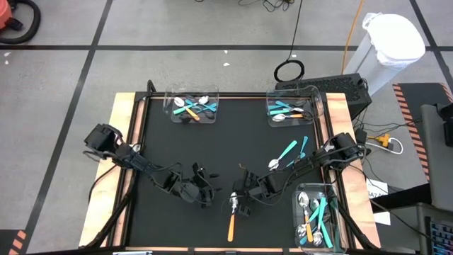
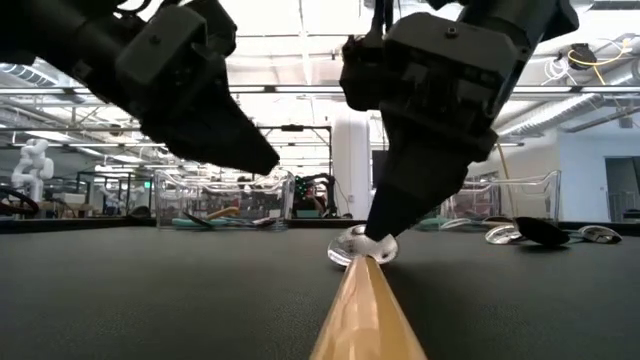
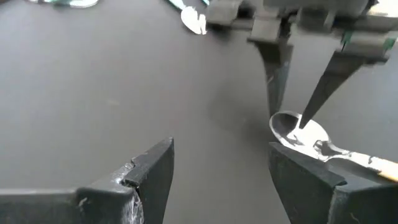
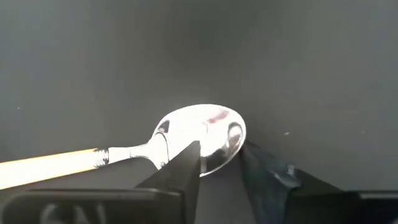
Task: Sort silverware by color (type)
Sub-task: Put the yellow spoon into the bottom transparent bin
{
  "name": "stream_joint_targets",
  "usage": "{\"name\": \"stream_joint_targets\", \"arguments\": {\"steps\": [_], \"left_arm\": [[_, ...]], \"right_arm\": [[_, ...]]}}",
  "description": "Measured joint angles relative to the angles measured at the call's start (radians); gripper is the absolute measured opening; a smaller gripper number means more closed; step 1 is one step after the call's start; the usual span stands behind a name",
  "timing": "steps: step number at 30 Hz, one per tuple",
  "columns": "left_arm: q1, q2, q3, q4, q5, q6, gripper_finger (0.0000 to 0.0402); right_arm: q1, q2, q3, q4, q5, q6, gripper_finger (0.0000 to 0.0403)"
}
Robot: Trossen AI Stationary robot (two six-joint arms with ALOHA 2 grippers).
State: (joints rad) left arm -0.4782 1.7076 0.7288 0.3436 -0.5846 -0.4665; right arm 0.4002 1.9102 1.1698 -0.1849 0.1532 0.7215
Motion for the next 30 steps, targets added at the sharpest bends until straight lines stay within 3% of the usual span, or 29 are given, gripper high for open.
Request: {"name": "stream_joint_targets", "arguments": {"steps": [8,18,30], "left_arm": [[0.0,0.04,0.0,0.041,0.001,0.0,0.0255],[0.0,0.04,0.0,0.035,0.002,0.001,0.0255],[0.0,0.04,0.0,0.035,-0.001,0.002,0.0255]], "right_arm": [[-0.002,-0.002,0.002,0.016,0.005,-0.028,0.0011],[-0.006,-0.038,0.002,-0.024,0.036,-0.07,0.0001],[0.009,-0.353,0.002,-0.387,0.267,-0.069,0.0]]}}
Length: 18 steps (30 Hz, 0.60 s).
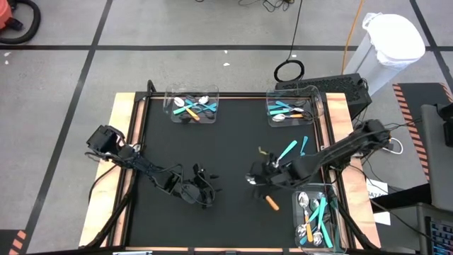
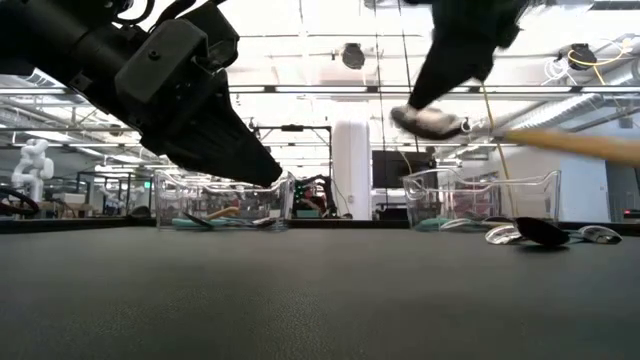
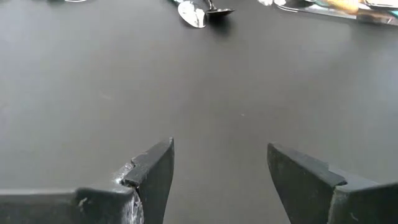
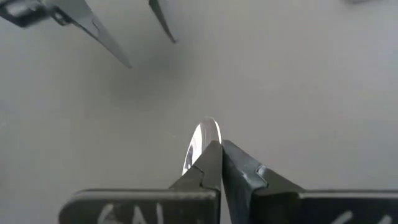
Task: Sort silverware by color (type)
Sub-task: Put the yellow spoon into the bottom transparent bin
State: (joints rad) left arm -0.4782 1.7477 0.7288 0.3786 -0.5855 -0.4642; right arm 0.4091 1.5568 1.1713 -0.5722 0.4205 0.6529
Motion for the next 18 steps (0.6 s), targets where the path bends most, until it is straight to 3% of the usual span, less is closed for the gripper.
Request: {"name": "stream_joint_targets", "arguments": {"steps": [7,14,18], "left_arm": [[0.0,0.0,0.0,-0.001,-0.019,0.0,0.0255],[0.007,0.0,0.0,-0.002,-0.02,0.0,0.0255],[0.019,0.0,0.0,0.002,-0.022,-0.001,0.0255]], "right_arm": [[0.023,-0.17,0.0,-0.128,0.015,0.016,0.0],[-0.002,-0.411,0.0,-0.351,-0.246,0.114,0.0],[0.031,-0.507,0.0,-0.504,-0.273,0.302,0.0]]}}
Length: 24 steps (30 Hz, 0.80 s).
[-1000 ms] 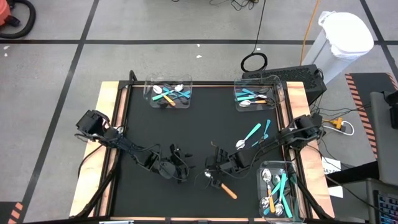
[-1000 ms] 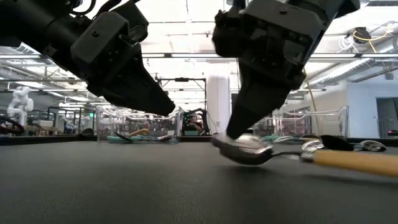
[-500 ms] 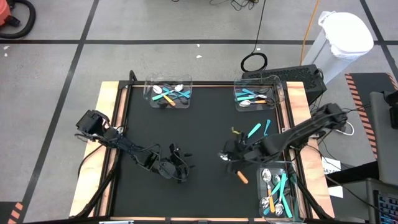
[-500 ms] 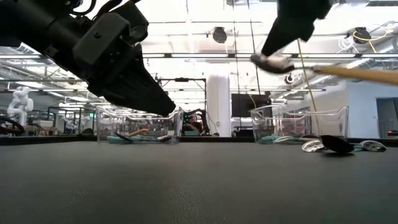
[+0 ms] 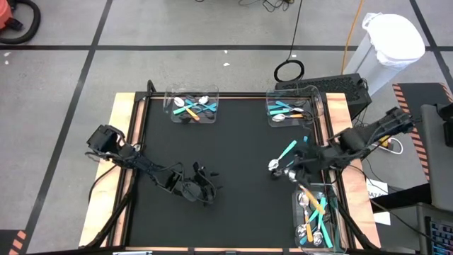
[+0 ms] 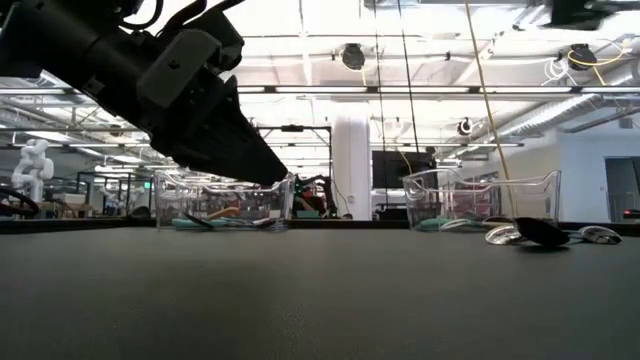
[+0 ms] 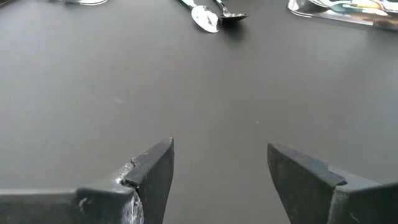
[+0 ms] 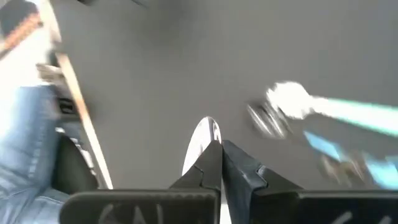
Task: Sort silverware by color (type)
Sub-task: Put the yellow spoon into the bottom transparent bin, then put the light blue spoon into the top right transparent bin
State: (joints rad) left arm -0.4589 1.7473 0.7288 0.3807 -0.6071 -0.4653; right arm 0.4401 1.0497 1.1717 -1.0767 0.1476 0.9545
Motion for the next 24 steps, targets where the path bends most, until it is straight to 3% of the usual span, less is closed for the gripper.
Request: {"name": "stream_joint_targets", "arguments": {"steps": [4,7,12,18,24], "left_arm": [[0.006,0.0,0.0,0.003,0.0,-0.018,0.0255],[0.006,0.0,0.0,0.003,0.0,-0.027,0.0255],[0.005,0.0,0.0,0.003,0.0,-0.027,0.0255],[0.007,-0.001,0.0,0.009,0.0,-0.028,0.0255],[0.011,-0.001,0.0,0.009,-0.001,-0.027,0.0255]], "right_arm": [[0.101,-0.016,0.0,-0.228,-0.036,0.277,0.0],[0.19,0.007,-0.001,-0.29,-0.077,0.405,0.0],[0.26,0.07,-0.001,-0.275,-0.109,0.429,0.0013],[0.278,0.139,-0.001,-0.328,-0.18,0.418,0.0081],[0.238,0.127,-0.001,-0.372,-0.027,0.387,0.0145]]}}
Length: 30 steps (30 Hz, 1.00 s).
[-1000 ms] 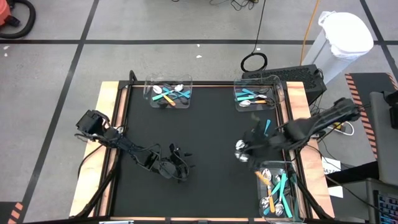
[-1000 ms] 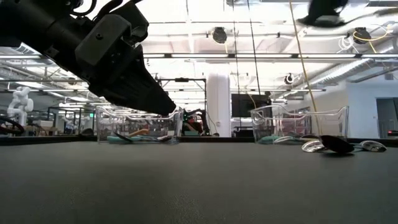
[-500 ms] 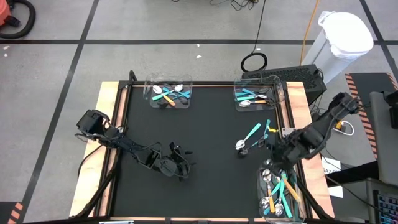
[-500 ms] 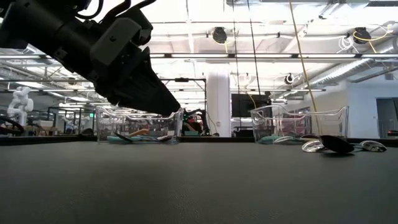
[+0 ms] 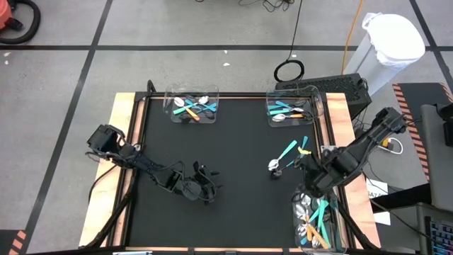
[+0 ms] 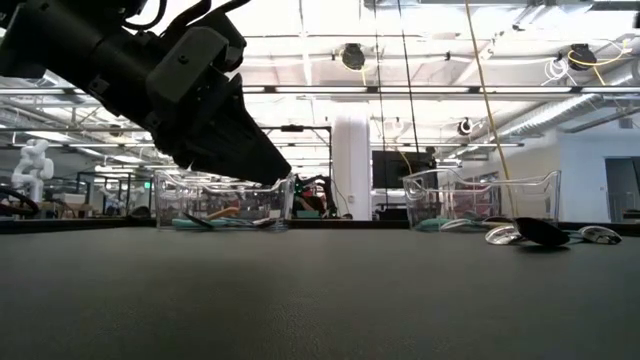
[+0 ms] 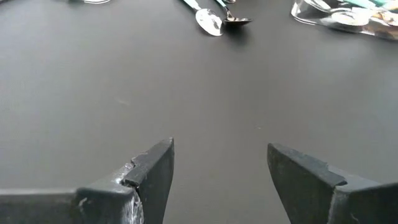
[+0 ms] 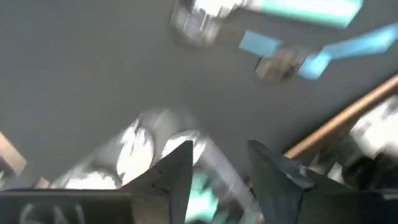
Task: Sort silverware by color (type)
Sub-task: Put the light blue spoon into the top right transparent bin
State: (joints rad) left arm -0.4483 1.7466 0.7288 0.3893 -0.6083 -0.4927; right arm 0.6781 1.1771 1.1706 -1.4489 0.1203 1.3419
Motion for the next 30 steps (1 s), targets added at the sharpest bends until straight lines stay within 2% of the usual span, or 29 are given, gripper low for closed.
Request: {"name": "stream_joint_targets", "arguments": {"steps": [4,7,11,14,16,20,26,30], "left_arm": [[0.017,0.0,0.0,0.007,-0.003,0.0,0.0255],[0.037,0.0,0.0,0.035,-0.003,0.001,0.0255],[0.063,0.0,0.0,0.078,-0.003,0.001,0.0255],[0.078,0.0,0.0,0.083,-0.003,0.001,0.0255],[0.083,0.0,0.0,0.082,-0.002,0.001,0.0255],[0.082,0.0,0.0,0.072,0.024,0.003,0.0255],[0.082,0.02,0.0,0.069,0.028,0.035,0.0255],[0.086,0.059,0.001,0.073,0.028,0.031,0.0255]], "right_arm": [[-0.032,-0.008,0.0,-0.007,0.244,-0.078,0.0156],[-0.092,-0.002,0.0,-0.007,0.296,-0.181,0.0153],[-0.208,0.013,0.0,-0.005,0.303,-0.347,0.0147],[-0.27,0.026,-0.014,0.034,0.333,-0.596,0.0147],[-0.31,0.028,-0.053,0.094,0.311,-0.757,0.0146],[-0.399,0.028,-0.19,0.297,0.198,-0.994,0.0146],[-0.506,0.029,-0.401,0.576,0.192,-1.214,0.0146],[-0.57,0.045,-0.451,0.673,0.181,-1.29,0.0146]]}}
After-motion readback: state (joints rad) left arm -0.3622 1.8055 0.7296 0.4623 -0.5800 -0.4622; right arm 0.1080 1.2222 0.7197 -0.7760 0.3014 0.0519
